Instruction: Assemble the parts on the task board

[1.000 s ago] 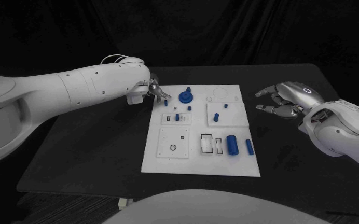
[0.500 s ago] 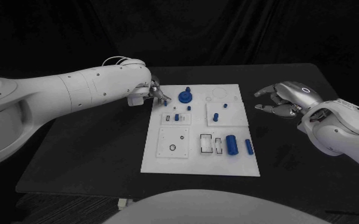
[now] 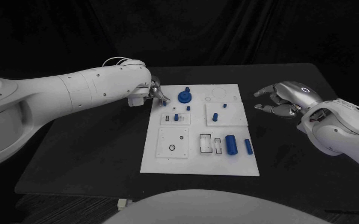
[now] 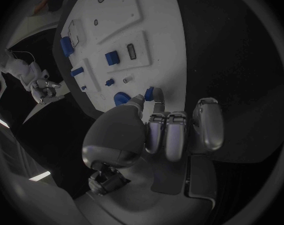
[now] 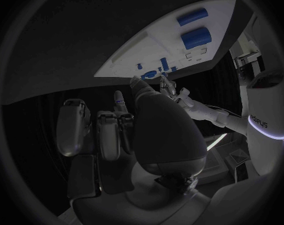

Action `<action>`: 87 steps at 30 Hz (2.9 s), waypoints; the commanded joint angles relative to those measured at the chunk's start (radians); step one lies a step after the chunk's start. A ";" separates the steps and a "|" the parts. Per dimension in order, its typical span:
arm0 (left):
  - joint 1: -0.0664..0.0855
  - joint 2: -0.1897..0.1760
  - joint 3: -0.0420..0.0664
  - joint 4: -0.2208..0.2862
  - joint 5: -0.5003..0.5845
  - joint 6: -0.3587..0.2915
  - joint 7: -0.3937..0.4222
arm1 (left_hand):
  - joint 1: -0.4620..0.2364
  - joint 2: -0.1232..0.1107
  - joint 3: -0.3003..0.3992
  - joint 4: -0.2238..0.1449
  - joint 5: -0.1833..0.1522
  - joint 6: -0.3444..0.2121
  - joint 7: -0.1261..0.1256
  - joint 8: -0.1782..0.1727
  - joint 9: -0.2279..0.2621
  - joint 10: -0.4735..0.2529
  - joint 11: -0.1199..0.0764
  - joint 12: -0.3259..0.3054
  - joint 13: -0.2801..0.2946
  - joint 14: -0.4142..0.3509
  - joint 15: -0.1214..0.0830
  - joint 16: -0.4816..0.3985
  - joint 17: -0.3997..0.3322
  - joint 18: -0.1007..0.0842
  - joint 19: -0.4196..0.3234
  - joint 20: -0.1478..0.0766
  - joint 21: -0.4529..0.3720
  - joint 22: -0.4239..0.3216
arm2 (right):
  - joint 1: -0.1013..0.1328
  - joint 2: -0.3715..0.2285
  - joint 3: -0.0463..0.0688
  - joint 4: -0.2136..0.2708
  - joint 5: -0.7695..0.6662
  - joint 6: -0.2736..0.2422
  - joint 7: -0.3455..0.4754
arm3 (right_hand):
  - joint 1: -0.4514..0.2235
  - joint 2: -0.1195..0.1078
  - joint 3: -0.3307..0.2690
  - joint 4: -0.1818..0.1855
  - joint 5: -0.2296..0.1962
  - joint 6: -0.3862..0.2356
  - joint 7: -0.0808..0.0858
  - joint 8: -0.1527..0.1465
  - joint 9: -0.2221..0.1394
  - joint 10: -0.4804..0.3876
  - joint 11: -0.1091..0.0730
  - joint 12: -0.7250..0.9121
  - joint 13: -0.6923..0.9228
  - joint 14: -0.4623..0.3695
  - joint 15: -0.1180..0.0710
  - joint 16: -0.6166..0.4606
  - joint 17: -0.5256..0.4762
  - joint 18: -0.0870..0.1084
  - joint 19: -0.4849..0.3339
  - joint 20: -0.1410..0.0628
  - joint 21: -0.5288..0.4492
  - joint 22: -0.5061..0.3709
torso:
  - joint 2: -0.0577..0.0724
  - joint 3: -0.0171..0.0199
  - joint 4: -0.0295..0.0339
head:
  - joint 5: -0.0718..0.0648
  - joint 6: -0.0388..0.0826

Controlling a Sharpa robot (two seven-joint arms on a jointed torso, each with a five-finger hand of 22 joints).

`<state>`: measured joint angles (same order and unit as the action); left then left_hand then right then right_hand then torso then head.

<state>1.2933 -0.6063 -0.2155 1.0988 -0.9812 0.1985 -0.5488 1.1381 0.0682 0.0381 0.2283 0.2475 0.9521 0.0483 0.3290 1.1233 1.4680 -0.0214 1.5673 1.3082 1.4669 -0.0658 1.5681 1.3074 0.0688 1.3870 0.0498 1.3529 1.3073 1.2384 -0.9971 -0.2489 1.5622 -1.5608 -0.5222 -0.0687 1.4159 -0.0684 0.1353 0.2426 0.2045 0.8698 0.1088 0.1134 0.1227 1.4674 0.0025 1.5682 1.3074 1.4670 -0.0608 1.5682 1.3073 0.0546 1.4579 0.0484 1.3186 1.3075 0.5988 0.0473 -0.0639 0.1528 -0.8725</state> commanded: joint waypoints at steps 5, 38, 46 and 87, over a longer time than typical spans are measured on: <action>-0.002 0.002 0.001 0.003 0.000 -0.002 0.039 | 0.053 -0.004 0.054 -0.043 0.093 0.000 -0.008 -0.022 -0.010 0.103 -0.001 0.004 0.263 0.104 0.000 0.003 0.263 -0.002 -0.007 -0.001 -0.009 0.113 | -0.003 0.000 0.001 0.000 -0.003 0.000 -0.005 | -0.008 -0.004 -0.004 -0.004 0.003 0.007 0.001 0.004 -0.001 0.103 0.009 0.003 0.263 0.104 0.009 0.003 0.263 0.003 0.000 0.009 -0.004 0.187 | 0.000 0.0011 0.0010 | 0.001 0.000; 0.000 -0.170 0.001 0.267 0.000 -0.178 -0.030 | -0.007 -0.134 0.469 -0.138 0.223 0.076 -0.017 -0.050 -0.002 0.103 -0.012 0.004 0.263 0.104 -0.010 0.003 0.263 -0.004 0.008 -0.011 -0.016 0.140 | -0.004 -0.017 0.001 0.006 -0.003 0.006 -0.018 | -0.007 -0.002 -0.002 -0.005 0.003 0.008 0.001 0.003 -0.002 0.103 0.009 0.003 0.263 0.104 0.010 0.003 0.263 0.003 -0.001 0.010 -0.006 0.187 | -0.001 0.0002 0.0016 | 0.013 0.000; -0.001 -0.200 0.000 0.346 0.000 -0.200 -0.039 | -0.021 -0.132 0.482 -0.138 0.200 0.077 -0.016 -0.068 -0.016 0.103 -0.013 0.004 0.263 0.104 -0.012 0.003 0.263 -0.005 0.012 -0.013 -0.015 0.143 | -0.008 -0.023 0.001 0.011 -0.003 0.000 -0.017 | -0.007 -0.001 -0.002 -0.005 0.002 0.008 0.001 0.003 -0.002 0.103 0.009 0.003 0.263 0.104 0.010 0.003 0.263 0.003 -0.001 0.010 -0.006 0.187 | -0.002 0.0019 0.0031 | 0.017 0.000; -0.059 -0.189 0.000 0.365 0.000 -0.178 -0.020 | -0.022 -0.121 0.491 -0.140 0.195 0.080 -0.015 -0.075 -0.022 0.103 -0.012 0.004 0.263 0.104 -0.011 0.003 0.263 -0.004 0.011 -0.013 -0.018 0.143 | -0.017 -0.019 0.001 0.004 -0.003 -0.003 -0.015 | -0.008 -0.002 -0.003 -0.006 0.002 0.009 0.002 0.002 -0.003 0.103 0.010 0.003 0.263 0.104 0.010 0.003 0.263 0.003 -0.002 0.010 -0.007 0.186 | -0.003 0.0010 0.0022 | 0.020 0.000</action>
<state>1.2396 -0.7953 -0.2138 1.4622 -0.9826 0.0007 -0.5766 1.1159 -0.0646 0.5086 0.1032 0.4443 1.0288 0.0400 0.2593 1.1004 1.4682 -0.0284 1.5673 1.3081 1.4669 -0.0732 1.5681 1.3073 0.0688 1.3943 0.0355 1.3354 1.3077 1.2244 -1.0169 -0.2489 1.5666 -1.5605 -0.5202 -0.0712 1.4159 -0.0684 0.1353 0.2426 0.2045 0.8698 0.1089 0.1134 0.1210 1.4636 0.0059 1.5682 1.3076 1.4633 -0.0570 1.5682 1.3073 0.0544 1.4543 0.0520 1.3149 1.3074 0.5964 0.0483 -0.0638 0.1743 -0.8725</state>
